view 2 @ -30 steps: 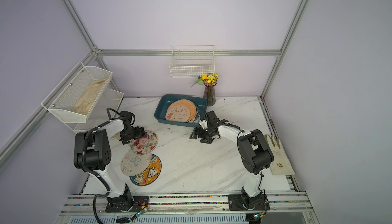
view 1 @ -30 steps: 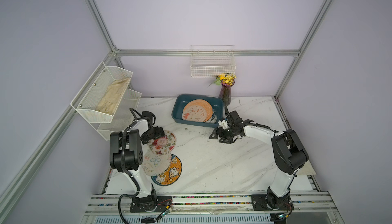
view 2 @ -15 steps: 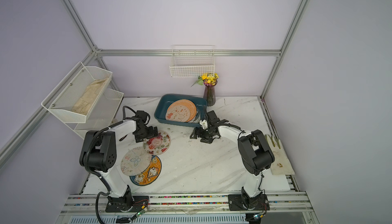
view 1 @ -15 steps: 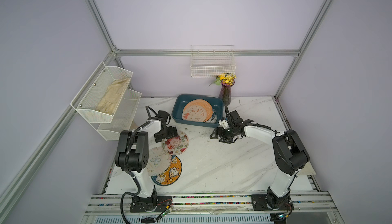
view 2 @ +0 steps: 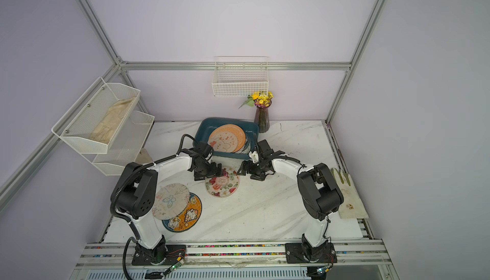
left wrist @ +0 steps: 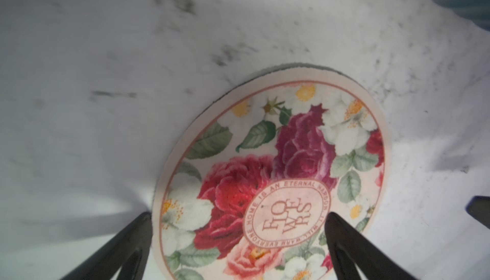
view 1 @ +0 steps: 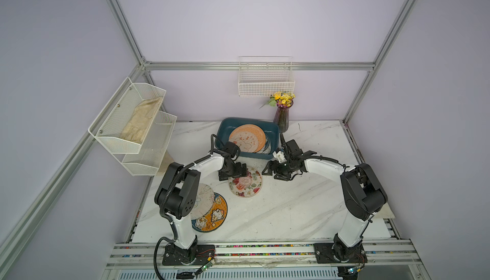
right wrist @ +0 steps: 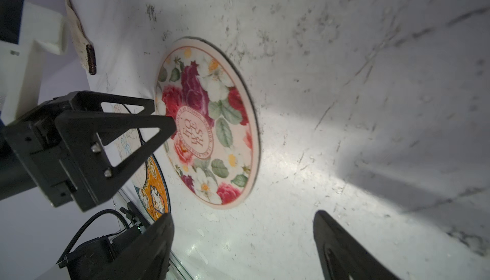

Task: Put the coasters into the storage box
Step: Move the coaster to the center of the board.

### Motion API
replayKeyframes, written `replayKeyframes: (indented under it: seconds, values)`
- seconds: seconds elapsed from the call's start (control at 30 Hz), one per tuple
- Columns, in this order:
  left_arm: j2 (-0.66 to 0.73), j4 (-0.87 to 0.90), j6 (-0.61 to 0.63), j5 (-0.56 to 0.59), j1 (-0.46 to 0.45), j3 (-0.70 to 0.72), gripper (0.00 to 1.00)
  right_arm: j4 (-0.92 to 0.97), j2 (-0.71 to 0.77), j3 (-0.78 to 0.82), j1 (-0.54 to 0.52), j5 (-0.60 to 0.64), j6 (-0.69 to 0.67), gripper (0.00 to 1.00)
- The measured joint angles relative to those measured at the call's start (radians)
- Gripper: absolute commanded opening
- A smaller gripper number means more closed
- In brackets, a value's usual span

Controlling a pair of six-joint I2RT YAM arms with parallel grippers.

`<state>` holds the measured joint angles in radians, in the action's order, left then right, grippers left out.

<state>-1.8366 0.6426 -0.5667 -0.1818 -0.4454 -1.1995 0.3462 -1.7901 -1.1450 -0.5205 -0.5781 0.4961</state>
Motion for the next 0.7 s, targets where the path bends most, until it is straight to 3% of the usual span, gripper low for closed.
replayKeyframes:
  seconds: [0.13,0.3,0.7]
  values:
    - [0.002,0.000,-0.020,-0.002,-0.049,0.000,1.00,0.003,-0.005,0.000,-0.016,0.026,0.000,0.80]
    - [0.007,0.006,-0.022,0.014,-0.042,0.002,0.99,0.023,-0.021,-0.001,-0.023,0.071,-0.012,0.74]
    - [0.007,-0.013,-0.016,0.016,-0.039,0.015,0.81,0.071,-0.091,-0.048,-0.031,0.138,-0.033,0.66]
